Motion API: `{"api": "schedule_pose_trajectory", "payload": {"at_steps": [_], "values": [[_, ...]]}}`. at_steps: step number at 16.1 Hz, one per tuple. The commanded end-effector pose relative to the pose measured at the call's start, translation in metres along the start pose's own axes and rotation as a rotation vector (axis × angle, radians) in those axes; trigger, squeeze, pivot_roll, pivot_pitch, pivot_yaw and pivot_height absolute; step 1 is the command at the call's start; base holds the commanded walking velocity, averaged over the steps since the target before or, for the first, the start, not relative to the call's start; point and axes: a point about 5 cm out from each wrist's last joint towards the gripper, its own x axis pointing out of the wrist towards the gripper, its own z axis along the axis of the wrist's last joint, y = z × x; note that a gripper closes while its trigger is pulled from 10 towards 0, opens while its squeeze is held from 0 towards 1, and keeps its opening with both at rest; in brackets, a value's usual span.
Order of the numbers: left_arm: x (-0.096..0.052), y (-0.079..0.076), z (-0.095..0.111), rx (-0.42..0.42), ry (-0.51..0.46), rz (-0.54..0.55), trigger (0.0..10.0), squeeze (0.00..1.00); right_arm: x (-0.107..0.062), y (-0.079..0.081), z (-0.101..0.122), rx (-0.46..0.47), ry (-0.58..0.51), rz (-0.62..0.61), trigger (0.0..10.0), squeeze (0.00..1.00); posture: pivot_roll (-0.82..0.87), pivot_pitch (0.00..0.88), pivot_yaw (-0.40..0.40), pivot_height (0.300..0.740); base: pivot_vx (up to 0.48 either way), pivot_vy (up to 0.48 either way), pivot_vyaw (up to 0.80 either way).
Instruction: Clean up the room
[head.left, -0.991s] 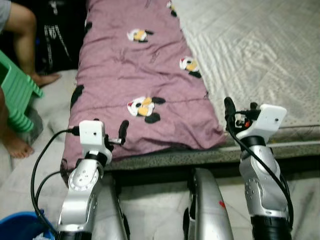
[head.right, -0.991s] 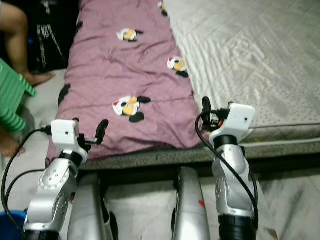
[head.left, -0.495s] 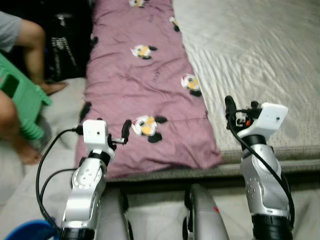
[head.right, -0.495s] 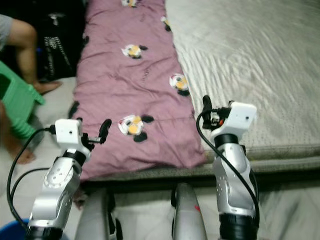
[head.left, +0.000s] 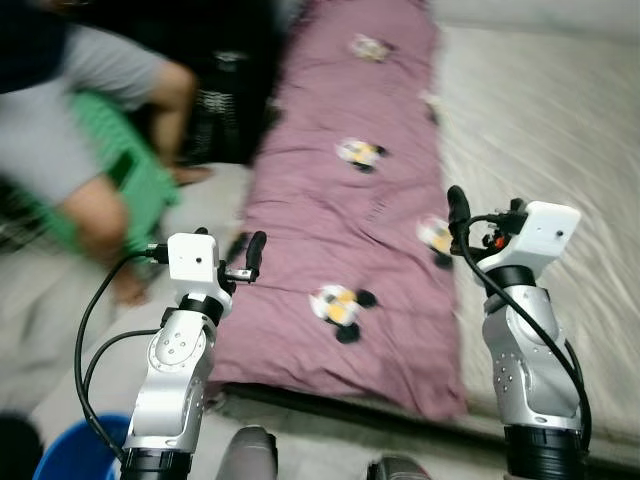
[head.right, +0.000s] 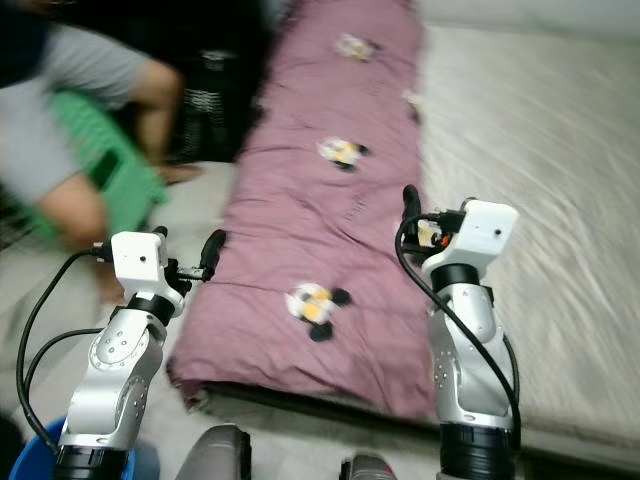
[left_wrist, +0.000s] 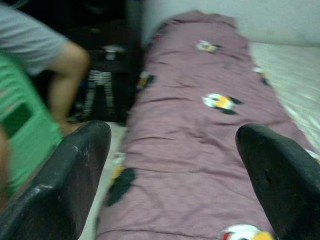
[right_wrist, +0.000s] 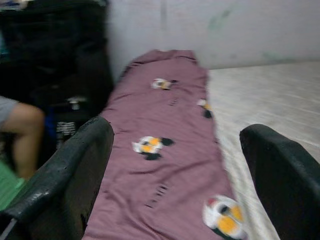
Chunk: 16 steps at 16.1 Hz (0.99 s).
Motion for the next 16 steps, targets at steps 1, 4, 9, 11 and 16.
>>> {"api": "schedule_pose_trajectory", "payload": {"at_steps": [1,4,9,11,16], "values": [[-0.0025,0.0034,-0.0056,0.005,0.023,0.011,10.0,0.0,-0.0012,-0.0012,-0.0043,-0.002,0.018,-0.009,10.0,1.0,-0.05,0.066,0.026,0.74,0.0,0.0,0.0],[-0.0034,0.0033,-0.0071,0.003,0.027,0.012,10.0,0.0,-0.0043,-0.0033,-0.0065,-0.01,0.028,-0.016,10.0,1.0,-0.06,0.066,0.022,0.74,0.0,0.0,0.0],[-0.0051,0.0014,-0.0138,0.025,0.064,0.035,10.0,0.0,-0.0074,-0.001,-0.011,-0.013,0.044,-0.005,10.0,1.0,-0.06,0.066,0.017,0.74,0.0,0.0,0.0],[-0.0059,0.0007,-0.015,0.026,0.068,0.045,10.0,0.0,-0.0081,-0.0017,-0.0124,-0.012,0.05,-0.011,10.0,1.0,-0.05,0.064,0.013,0.74,0.0,0.0,0.0],[-0.0023,-0.0034,-0.0129,0.039,0.059,0.018,10.0,0.0,-0.0068,-0.0012,-0.0132,-0.021,0.057,-0.011,10.0,1.0,-0.06,0.076,0.004,0.74,0.0,0.0,0.0]]}}
